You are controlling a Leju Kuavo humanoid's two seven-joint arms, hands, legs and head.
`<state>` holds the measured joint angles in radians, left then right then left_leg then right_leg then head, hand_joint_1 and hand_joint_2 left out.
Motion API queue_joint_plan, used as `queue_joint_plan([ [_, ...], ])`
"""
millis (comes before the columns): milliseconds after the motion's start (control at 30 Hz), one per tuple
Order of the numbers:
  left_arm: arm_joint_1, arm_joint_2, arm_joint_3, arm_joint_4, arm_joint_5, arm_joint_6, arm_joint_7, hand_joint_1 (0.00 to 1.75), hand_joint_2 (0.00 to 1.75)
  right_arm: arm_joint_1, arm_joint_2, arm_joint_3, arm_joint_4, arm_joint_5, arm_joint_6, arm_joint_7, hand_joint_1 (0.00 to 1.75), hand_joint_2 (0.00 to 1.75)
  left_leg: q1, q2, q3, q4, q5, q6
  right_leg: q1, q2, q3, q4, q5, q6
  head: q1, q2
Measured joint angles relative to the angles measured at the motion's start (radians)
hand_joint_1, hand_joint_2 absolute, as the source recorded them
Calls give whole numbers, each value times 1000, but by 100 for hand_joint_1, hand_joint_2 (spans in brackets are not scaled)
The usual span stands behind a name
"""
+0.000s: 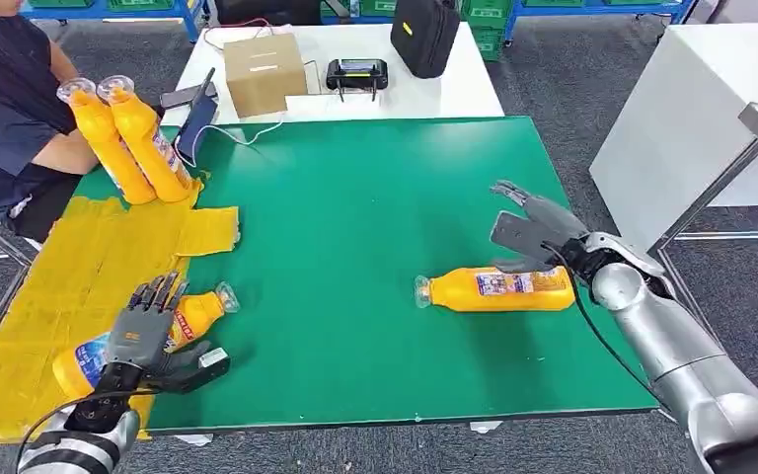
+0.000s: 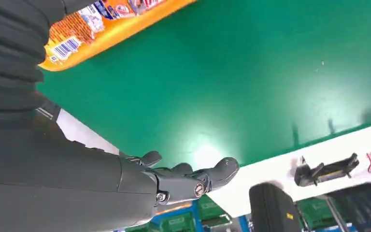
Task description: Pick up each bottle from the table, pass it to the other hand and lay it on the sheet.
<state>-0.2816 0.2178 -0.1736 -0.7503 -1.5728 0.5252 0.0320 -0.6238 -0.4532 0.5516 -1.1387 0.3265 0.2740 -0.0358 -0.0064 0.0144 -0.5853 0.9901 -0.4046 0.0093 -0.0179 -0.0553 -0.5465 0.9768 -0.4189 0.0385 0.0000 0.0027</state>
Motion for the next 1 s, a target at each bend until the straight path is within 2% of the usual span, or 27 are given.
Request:
queue_joint_plan([
  [167,-26,14,-2,39,2,-46,-34,0,0,-14,-12,31,-3,-28,62,21,0,175,0,2,8,-2,-4,1,0,1,6,0,-2,-2,0,0],
  [300,-40,20,0,61,10,-39,-73,0,0,-48,-16,82,14,-38,67,23,0,175,0,3,13,-3,-5,-1,0,1,9,0,-4,-4,0,0],
  [400,-38,9,28,51,189,17,-272,0,0,-68,-8,122,67,-38,71,-11,0,175,0,3,10,-3,-1,-1,0,1,5,0,-4,-4,0,0],
  [533,-25,-18,68,23,357,-11,-425,0,0,-71,8,166,150,-62,73,-55,0,175,0,-2,5,-3,2,0,0,-6,2,0,-4,-4,0,0],
  [633,-17,-32,107,-5,571,-146,-591,0,0,-77,24,189,226,-71,64,-81,0,175,0,-5,2,-3,2,2,0,-9,1,0,-4,-4,0,0],
  [733,-7,-39,137,-38,752,-308,-696,0,0,-83,54,213,315,-57,33,-113,0,175,0,-5,-1,-2,2,2,0,-9,-2,0,-3,-3,0,0],
  [900,41,-55,167,-139,1036,-510,-703,0,0,-88,96,247,424,-14,0,-127,0,175,0,-3,-9,-2,4,2,0,-8,-11,0,-2,-2,0,0],
  [1000,63,-59,174,-182,1082,-538,-703,0,0,-92,106,264,455,-3,-6,-127,0,175,0,-3,-12,-1,4,2,0,-8,-14,1,-2,-1,0,0],
])
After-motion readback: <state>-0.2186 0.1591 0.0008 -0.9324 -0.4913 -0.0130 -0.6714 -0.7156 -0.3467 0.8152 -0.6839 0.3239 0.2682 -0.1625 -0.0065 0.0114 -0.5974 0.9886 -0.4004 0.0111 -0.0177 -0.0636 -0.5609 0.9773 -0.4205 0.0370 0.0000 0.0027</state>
